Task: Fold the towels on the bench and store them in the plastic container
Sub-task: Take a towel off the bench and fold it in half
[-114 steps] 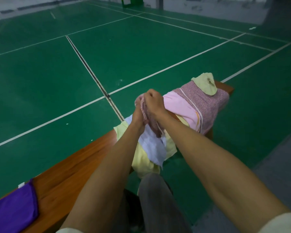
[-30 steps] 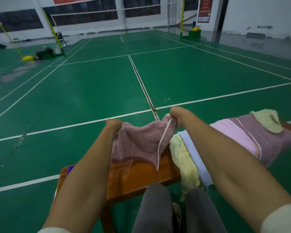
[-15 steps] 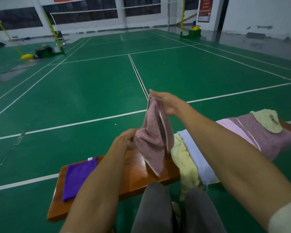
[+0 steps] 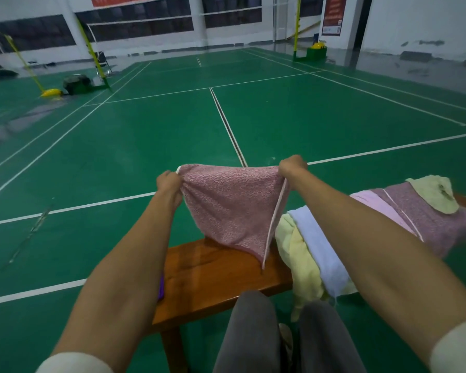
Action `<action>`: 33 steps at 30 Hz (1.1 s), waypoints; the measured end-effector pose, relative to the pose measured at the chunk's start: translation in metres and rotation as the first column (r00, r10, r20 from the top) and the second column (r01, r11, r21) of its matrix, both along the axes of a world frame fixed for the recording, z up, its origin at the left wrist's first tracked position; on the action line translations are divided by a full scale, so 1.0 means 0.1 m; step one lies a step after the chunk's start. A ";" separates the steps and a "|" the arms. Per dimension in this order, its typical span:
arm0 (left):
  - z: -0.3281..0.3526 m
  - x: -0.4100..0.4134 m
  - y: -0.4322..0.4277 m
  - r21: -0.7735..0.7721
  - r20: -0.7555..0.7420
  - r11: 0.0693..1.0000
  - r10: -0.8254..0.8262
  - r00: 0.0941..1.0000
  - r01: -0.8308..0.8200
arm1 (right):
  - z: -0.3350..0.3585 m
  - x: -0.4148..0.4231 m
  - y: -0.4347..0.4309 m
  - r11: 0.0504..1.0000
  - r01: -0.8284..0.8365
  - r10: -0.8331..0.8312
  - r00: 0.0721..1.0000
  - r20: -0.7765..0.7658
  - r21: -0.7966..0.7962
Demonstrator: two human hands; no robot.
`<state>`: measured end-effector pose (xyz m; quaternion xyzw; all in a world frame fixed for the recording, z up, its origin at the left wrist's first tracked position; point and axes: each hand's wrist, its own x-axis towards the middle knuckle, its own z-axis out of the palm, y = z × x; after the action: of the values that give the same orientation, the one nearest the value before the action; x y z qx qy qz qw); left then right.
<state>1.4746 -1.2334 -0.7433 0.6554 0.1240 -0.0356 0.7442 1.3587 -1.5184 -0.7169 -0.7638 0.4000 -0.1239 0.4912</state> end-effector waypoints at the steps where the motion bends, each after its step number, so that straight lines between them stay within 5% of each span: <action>1: 0.00 0.01 0.03 -0.023 -0.046 1.000 0.016 0.999 -0.017 | 0.01 0.00 0.02 0.991 0.013 -0.017 1.000 0.027 0.131; 6: 0.05 -0.20 0.29 0.004 -0.422 0.968 -0.226 0.878 0.251 | 0.09 -0.07 0.07 0.817 0.015 -0.085 0.992 0.093 0.576; 9: 0.03 -0.42 0.33 -0.151 -0.570 0.893 -0.429 0.701 0.423 | 0.09 -0.03 0.07 0.812 -0.015 -0.089 0.985 0.149 0.584; 13: -0.13 -0.42 0.28 -0.044 -0.589 0.778 -0.527 0.613 0.626 | 0.02 0.07 0.07 0.823 -0.094 0.023 0.991 0.133 0.560; 17: -0.09 -0.20 0.23 0.230 -0.351 0.866 -0.351 0.868 0.443 | 0.25 -0.03 0.08 0.846 -0.255 0.242 0.966 0.088 0.469; 20: 0.14 -0.10 0.21 0.215 -0.028 0.963 -0.157 0.987 0.159 | 0.27 0.09 -0.06 0.943 -0.160 0.136 0.986 0.099 0.293; 22: 0.28 -0.04 0.23 0.227 0.092 0.972 -0.090 0.992 0.067 | 0.19 0.16 -0.17 0.972 -0.064 0.038 0.992 0.117 0.228; 25: 0.44 0.02 0.27 0.283 0.192 0.959 -0.066 0.979 0.009 | 0.22 0.05 -0.09 0.910 -0.112 0.026 0.976 0.215 0.399; 33: 0.64 0.01 0.48 0.491 0.245 0.863 -0.271 0.931 0.122 | 0.40 0.11 0.00 0.825 -0.136 -0.127 0.901 0.416 0.548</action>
<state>1.4759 -1.1849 -0.6791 0.8218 -0.0561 0.0204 0.5666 1.3699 -1.5188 -0.6769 -0.5377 0.2969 -0.1660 0.7715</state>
